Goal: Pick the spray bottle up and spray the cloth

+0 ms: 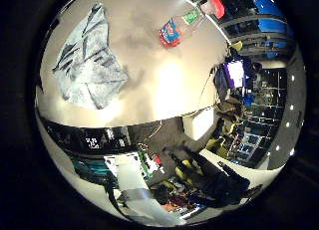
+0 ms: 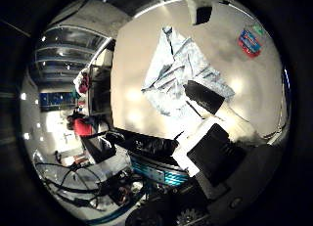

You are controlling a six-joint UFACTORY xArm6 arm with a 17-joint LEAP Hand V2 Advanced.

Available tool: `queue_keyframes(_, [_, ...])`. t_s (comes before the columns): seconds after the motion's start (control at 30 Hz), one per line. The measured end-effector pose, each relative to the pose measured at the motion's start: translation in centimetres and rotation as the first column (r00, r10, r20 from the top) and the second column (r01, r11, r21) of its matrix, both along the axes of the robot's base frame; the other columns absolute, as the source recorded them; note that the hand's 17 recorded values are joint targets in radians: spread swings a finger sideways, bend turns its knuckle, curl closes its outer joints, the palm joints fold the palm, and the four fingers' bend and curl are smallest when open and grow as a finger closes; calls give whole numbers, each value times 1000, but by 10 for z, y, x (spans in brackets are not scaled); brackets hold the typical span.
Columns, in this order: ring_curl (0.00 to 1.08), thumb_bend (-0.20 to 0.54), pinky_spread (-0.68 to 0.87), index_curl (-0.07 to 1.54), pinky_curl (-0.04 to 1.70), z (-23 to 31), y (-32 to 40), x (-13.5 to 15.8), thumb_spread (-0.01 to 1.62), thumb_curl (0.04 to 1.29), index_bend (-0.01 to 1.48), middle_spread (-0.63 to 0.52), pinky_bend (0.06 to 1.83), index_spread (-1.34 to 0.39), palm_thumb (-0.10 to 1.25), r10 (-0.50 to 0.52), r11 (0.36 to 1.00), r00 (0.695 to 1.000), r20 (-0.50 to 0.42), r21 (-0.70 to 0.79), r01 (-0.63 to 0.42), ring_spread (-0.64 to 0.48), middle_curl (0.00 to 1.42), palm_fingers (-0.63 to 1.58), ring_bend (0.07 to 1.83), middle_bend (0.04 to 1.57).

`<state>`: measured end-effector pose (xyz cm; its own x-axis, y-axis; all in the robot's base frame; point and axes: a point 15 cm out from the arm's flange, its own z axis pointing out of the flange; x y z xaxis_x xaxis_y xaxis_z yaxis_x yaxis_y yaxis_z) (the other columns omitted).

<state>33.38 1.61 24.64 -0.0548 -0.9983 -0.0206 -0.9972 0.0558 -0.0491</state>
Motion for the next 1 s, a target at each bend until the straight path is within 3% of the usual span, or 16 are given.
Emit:
queue_keyframes(0.57, [203, -20, 382, 424, 198, 22, -109, 9, 1108, 400, 227, -63, 188, -407, 829, -175, 981, 981, 80, 105, 166, 71, 365, 448, 209, 213])
queue_keyframes(1.0, [235, -29, 378, 336, 235, 52, -239, -10, 1096, 355, 140, -30, 263, -343, 645, -374, 915, 900, 225, 249, 318, 73, 373, 375, 277, 223])
